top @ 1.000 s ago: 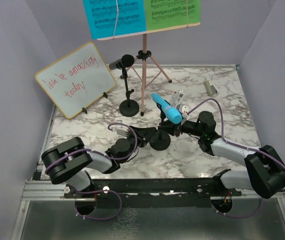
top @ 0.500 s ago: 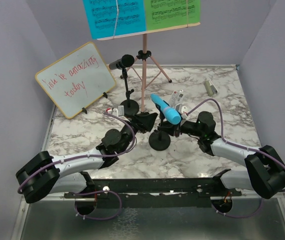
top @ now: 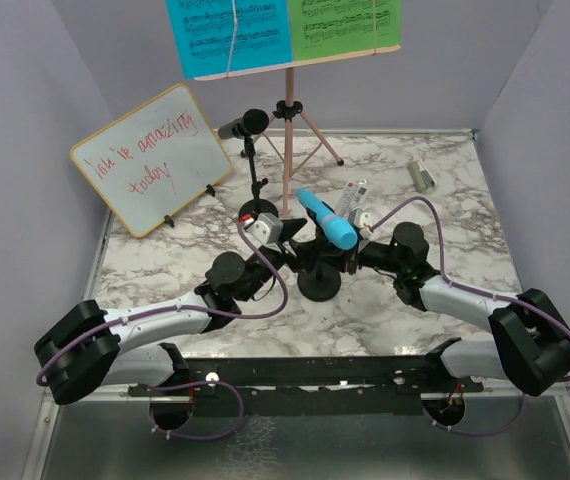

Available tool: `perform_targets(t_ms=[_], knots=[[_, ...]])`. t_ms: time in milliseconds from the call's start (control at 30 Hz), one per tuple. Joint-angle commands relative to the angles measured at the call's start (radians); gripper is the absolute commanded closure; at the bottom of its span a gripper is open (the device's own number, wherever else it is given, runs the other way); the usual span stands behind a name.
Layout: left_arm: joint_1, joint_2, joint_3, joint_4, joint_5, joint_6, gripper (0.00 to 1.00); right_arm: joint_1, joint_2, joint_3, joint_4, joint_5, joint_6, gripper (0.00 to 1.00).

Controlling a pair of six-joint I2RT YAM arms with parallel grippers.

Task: Pack up the instrument practice props
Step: Adjust the microphone stand with the microphone at the center of the board.

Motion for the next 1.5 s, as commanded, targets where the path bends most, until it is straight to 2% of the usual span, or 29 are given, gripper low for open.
perform_targets(t_ms=[0, 200, 500, 667, 800, 933, 1033, 1133, 1300, 1467], knots=[[0.011, 0.031, 0.030, -0.009, 0.034, 0.103, 0.30, 0.024, 0.031, 0.006, -0.092, 0.008, -0.015, 0.99], [0.011, 0.080, 0.057, 0.043, 0.048, 0.124, 0.36, 0.036, 0.044, 0.011, -0.096, 0.016, -0.022, 1.00], [0.012, 0.094, 0.065, 0.090, 0.028, 0.136, 0.40, 0.038, 0.057, 0.006, -0.080, 0.026, -0.018, 0.99], [0.011, 0.113, 0.080, 0.109, 0.027, 0.156, 0.61, 0.038, 0.066, -0.004, -0.054, 0.028, -0.004, 0.99], [0.010, 0.137, 0.087, 0.123, 0.069, 0.170, 0.85, 0.038, 0.066, -0.010, -0.040, 0.040, 0.004, 0.99], [0.010, 0.140, 0.061, 0.147, 0.063, 0.188, 1.00, 0.037, 0.032, -0.027, -0.047, 0.101, -0.006, 0.85], [0.010, 0.139, 0.040, 0.153, 0.059, 0.203, 1.00, 0.038, -0.023, -0.046, -0.049, 0.147, 0.004, 0.65], [0.010, 0.146, 0.027, 0.158, 0.059, 0.206, 1.00, 0.038, -0.071, -0.065, -0.061, 0.177, 0.027, 0.51], [0.010, 0.175, 0.022, 0.162, 0.057, 0.210, 1.00, 0.037, -0.182, -0.148, -0.030, 0.222, 0.111, 0.40], [0.009, 0.216, 0.021, 0.169, 0.042, 0.227, 1.00, 0.037, -0.327, -0.249, -0.018, 0.314, 0.195, 0.35]])
